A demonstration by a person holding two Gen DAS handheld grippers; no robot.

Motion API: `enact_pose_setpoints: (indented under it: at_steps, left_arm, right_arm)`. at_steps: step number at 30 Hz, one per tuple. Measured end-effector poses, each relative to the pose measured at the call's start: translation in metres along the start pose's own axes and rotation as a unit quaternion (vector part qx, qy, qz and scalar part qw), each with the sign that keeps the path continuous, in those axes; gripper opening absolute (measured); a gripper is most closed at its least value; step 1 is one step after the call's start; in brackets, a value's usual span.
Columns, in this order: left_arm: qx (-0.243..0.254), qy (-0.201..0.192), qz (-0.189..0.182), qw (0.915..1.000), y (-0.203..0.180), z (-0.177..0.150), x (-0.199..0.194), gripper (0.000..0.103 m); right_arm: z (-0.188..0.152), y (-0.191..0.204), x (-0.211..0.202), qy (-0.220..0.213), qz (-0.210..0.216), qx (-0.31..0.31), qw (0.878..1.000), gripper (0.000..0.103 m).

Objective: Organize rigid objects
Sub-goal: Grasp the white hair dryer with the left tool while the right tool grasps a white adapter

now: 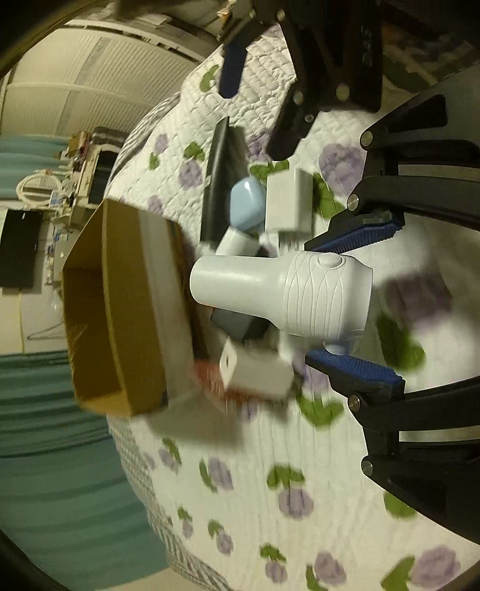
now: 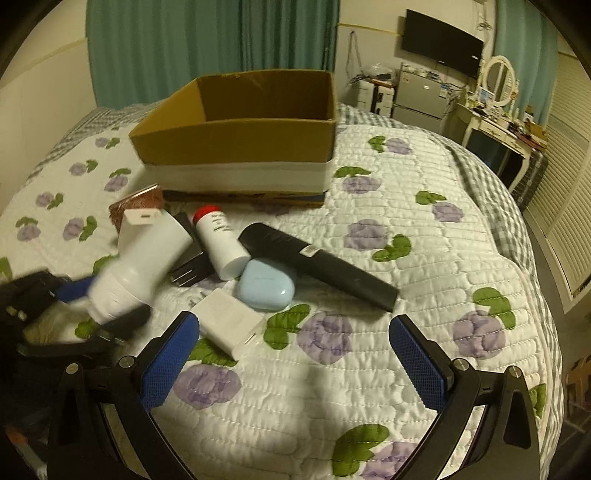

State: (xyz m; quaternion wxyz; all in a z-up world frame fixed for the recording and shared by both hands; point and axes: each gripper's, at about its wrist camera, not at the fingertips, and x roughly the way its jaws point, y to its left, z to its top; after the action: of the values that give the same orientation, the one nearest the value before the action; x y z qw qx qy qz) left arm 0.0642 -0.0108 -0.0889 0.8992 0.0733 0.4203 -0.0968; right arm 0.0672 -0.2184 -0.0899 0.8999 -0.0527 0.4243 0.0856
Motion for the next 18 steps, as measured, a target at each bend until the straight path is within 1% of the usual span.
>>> enact_pose_setpoints:
  at_steps: [2,3,5,9,12,14,16,17,18]
  left_arm:
    - [-0.002,-0.006,0.016,0.9999,0.011,0.0,-0.006,0.053]
    - [-0.006,-0.005,0.023,0.9997,0.017,0.0,-0.006,0.053]
    - [-0.019,0.001,0.029,0.9994,0.025,0.0,-0.004,0.053]
    - [-0.027,0.012,0.035,0.999,0.03,-0.005,0.003,0.053]
    - [-0.03,0.014,0.034,0.9989,0.034,-0.008,0.004,0.053]
    - [-0.034,0.017,0.034,0.9987,0.038,-0.01,0.005,0.053]
    - [-0.038,0.019,0.033,0.9986,0.041,-0.012,0.006,0.053]
    - [-0.04,0.021,0.032,0.9985,0.042,-0.013,0.007,0.053]
    - [-0.041,0.022,0.031,0.9984,0.043,-0.013,0.007,0.053]
  right_arm:
    - [0.002,0.007,0.005,0.01,0.011,-0.008,1.0,0.103]
    - [0.003,0.013,0.009,0.02,0.022,-0.011,1.0,0.103]
    - [0.004,0.021,0.016,0.031,0.03,-0.016,0.999,0.103]
    - [0.006,0.04,0.041,0.069,0.018,-0.03,0.997,0.103]
    - [0.009,0.044,0.058,0.089,0.017,-0.014,0.996,0.102]
    - [0.008,0.045,0.068,0.102,0.013,-0.004,0.995,0.098]
    - [0.007,0.044,0.076,0.111,0.015,0.005,0.994,0.088]
    - [0.007,0.045,0.077,0.11,0.017,0.007,0.994,0.086]
    - [0.008,0.046,0.076,0.104,0.021,0.006,0.994,0.077]
